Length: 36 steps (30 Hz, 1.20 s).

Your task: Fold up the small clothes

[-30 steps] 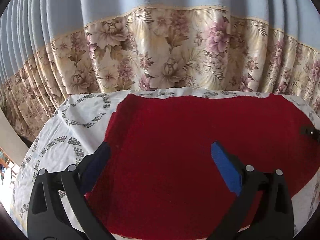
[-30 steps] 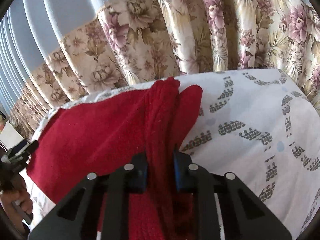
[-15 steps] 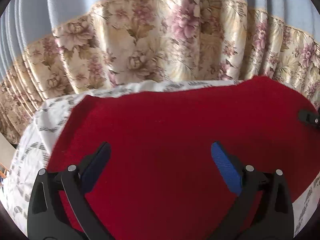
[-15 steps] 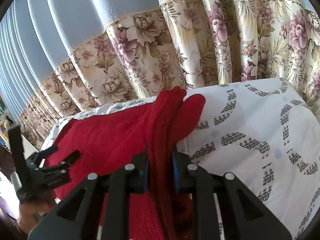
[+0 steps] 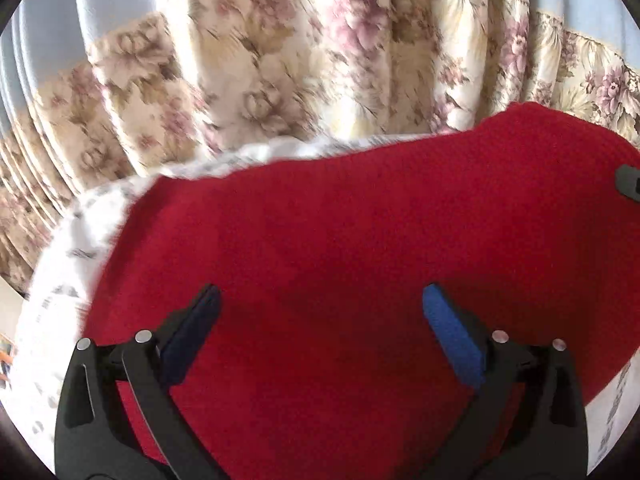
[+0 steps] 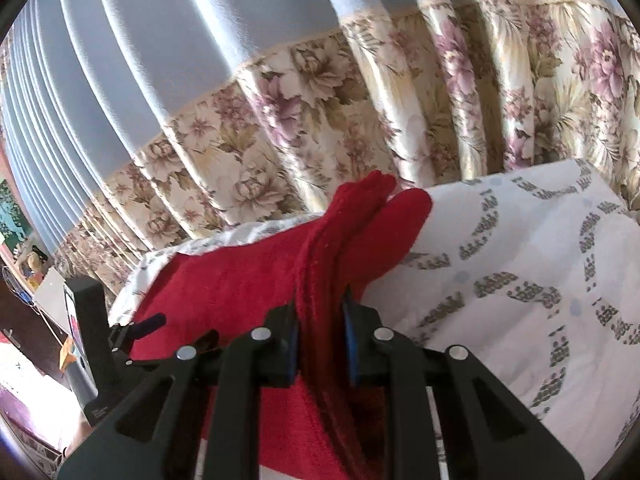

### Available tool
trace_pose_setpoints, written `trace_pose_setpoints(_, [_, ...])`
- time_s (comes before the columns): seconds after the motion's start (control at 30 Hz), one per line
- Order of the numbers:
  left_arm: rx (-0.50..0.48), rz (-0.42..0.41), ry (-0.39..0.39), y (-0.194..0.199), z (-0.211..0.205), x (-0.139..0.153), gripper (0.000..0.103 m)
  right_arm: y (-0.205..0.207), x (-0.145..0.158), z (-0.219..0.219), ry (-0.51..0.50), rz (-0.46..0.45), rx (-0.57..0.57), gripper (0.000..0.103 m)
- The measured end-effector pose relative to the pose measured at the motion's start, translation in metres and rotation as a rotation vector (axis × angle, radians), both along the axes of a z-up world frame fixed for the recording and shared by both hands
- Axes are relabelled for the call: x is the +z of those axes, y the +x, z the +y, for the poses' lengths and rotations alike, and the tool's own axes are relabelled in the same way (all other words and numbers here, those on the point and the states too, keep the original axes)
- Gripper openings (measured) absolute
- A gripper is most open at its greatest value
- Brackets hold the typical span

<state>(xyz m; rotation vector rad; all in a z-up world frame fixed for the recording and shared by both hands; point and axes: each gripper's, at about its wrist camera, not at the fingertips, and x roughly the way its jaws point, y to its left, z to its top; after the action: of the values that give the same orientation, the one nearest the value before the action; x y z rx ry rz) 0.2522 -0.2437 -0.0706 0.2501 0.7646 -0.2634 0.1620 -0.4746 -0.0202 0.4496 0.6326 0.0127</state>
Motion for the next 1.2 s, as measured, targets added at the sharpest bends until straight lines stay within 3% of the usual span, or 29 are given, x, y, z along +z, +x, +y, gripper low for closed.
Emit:
trace_pose_setpoints(0.17, [0.061,-0.089,0.021,0.002,0.051,0.032,0.1,0.014,0.019,0.027,0.019,-0.022,0.014,0.016])
trace_pose_setpoints(0.37, [0.154,-0.108,-0.024,0.011,0.126,0.054,0.1,0.037,0.04,0.096,-0.008,-0.043,0.061,0.016])
trace_pose_setpoints(0.7, [0.315,-0.086,-0.054,0.03,0.248,0.043,0.1,0.09,0.021,0.215,0.019,0.014,0.187,0.016])
trace_pose_setpoints(0.83, [0.341,-0.046,-0.108,0.03,0.275,0.027,0.1,0.111,0.002,0.258,0.009,0.063,0.229,0.016])
trace_pose_setpoints(0.93, [0.342,-0.026,-0.103,0.032,0.281,0.021,0.1,0.117,-0.009,0.28,0.004,0.088,0.244,0.016])
trace_pose_setpoints(1.2, [0.385,-0.024,-0.155,0.031,0.305,0.024,0.1,0.122,-0.009,0.317,0.018,0.076,0.277,0.016])
